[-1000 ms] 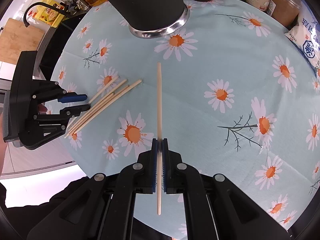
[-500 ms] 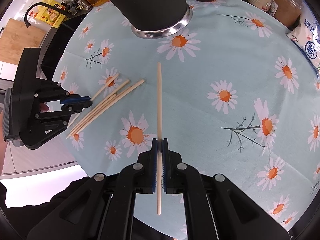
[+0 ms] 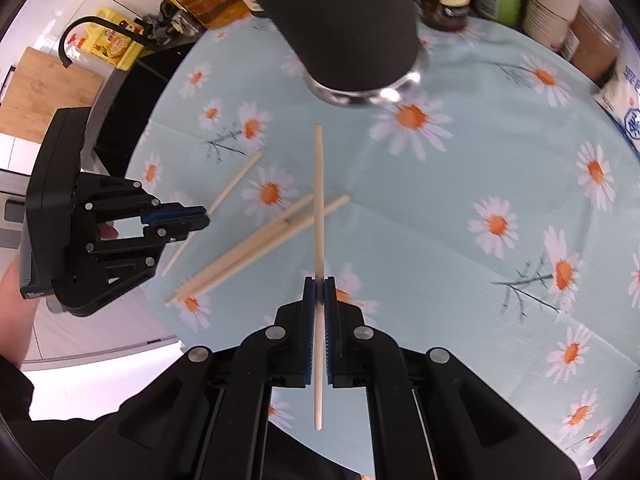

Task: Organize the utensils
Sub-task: 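Grasp chopsticks from the bundle with the left tool while the right tool holds its chopstick, then lift and carry both held chopsticks up over the black holder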

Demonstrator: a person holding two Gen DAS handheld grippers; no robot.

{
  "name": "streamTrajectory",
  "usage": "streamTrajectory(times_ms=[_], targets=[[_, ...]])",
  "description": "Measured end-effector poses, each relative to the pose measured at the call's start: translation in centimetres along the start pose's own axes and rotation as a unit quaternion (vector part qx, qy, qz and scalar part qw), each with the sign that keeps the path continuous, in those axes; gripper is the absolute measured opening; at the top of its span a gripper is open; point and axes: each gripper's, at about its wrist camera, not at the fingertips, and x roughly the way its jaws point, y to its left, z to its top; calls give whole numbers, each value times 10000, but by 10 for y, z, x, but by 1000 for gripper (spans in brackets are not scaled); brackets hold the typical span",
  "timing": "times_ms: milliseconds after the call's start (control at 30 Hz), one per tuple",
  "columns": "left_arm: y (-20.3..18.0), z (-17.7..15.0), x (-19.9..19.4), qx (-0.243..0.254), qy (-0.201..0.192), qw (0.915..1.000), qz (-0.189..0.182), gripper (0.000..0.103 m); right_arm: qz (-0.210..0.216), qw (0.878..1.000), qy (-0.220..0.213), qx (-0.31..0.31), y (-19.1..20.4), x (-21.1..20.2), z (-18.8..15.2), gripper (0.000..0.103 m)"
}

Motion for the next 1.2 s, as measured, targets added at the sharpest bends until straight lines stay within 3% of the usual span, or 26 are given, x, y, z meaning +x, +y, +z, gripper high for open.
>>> streamTrajectory(times_ms=[300,600,767,900,1067,1200], targets=[[21,-9,-51,-290,-757,9966,-142,4,269,9982,-407,353,26,-1,14,5],[23,-1,-99,-715,-1713,9821,-321,4,713,9886,-1232,498,36,-31,9,5],[22,7,-121,-1069,-2250,9672,-497,4,881,9802,-1761,211,38,-57,11,5],[21,15,-135,-1285,-2603,9548,-643,4,1015,9674,-2319,26,38,-79,16,5],[24,29,-153,-1578,-3098,9331,-919,4,1048,9507,-2909,-254,36,-105,23,5],[22,41,-163,-1633,-3444,9201,-905,4,1120,9370,-3287,-383,30,-120,30,5]])
